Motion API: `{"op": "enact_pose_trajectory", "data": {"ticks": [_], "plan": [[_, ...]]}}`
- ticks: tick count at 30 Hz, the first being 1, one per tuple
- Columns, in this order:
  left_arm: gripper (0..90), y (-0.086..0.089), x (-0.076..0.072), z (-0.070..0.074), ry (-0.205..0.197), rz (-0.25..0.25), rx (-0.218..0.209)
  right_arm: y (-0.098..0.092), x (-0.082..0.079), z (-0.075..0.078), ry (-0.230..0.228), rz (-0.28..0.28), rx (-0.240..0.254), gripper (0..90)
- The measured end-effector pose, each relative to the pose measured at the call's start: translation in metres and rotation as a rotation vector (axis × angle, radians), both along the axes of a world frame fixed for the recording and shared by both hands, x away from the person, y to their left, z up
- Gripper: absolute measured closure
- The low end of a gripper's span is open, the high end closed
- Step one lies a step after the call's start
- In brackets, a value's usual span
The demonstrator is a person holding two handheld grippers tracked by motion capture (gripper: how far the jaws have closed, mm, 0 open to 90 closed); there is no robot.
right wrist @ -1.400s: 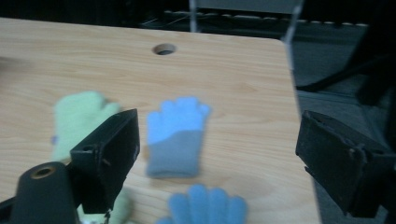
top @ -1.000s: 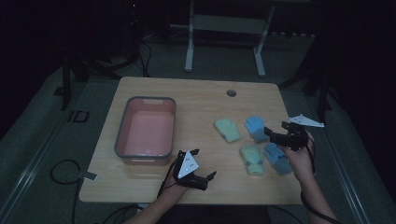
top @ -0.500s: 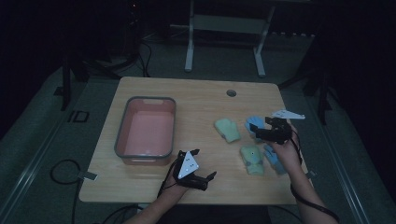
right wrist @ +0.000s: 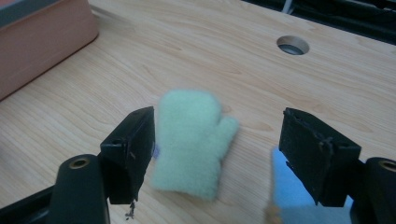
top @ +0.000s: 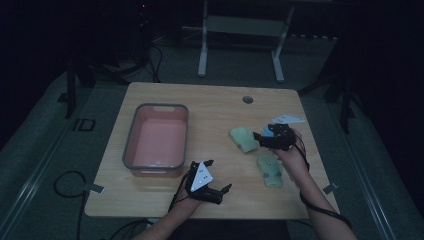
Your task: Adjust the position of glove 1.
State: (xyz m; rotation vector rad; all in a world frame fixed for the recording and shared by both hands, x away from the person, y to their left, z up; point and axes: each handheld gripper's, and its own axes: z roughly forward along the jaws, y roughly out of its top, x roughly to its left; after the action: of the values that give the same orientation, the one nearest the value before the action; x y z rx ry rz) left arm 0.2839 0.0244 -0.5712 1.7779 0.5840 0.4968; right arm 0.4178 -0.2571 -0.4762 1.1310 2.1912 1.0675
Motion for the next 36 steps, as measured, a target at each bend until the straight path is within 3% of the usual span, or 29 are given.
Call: {"op": "enact_pose_trajectory", "data": {"ticks": [8,19,21,25,30,36], "plan": [[0.7,0.000,0.000,0.000,-0.001,-0.002,-0.001,0.018,0.013,-0.011,0.031,0.038,-0.010,29.5],[0.7,0.000,0.000,0.000,-0.001,-0.007,-0.002,0.031,0.033,-0.027,0.088,0.075,-0.002,41.1],[0.7,0.000,0.000,0.000,-0.001,-0.008,-0.003,0.033,0.040,-0.033,0.118,0.084,-0.012,51.4],[0.7,0.000,0.000,0.000,0.001,-0.009,-0.003,0.035,0.049,-0.040,0.156,0.107,-0.004,55.8],[0.7,0.000,0.000,0.000,0.000,-0.010,-0.003,0.039,0.056,-0.049,0.159,0.151,-0.051,62.0],[0.7,0.000,0.000,0.000,-0.001,-0.011,-0.003,0.041,0.063,-0.061,0.187,0.130,-0.092,62.7]]}}
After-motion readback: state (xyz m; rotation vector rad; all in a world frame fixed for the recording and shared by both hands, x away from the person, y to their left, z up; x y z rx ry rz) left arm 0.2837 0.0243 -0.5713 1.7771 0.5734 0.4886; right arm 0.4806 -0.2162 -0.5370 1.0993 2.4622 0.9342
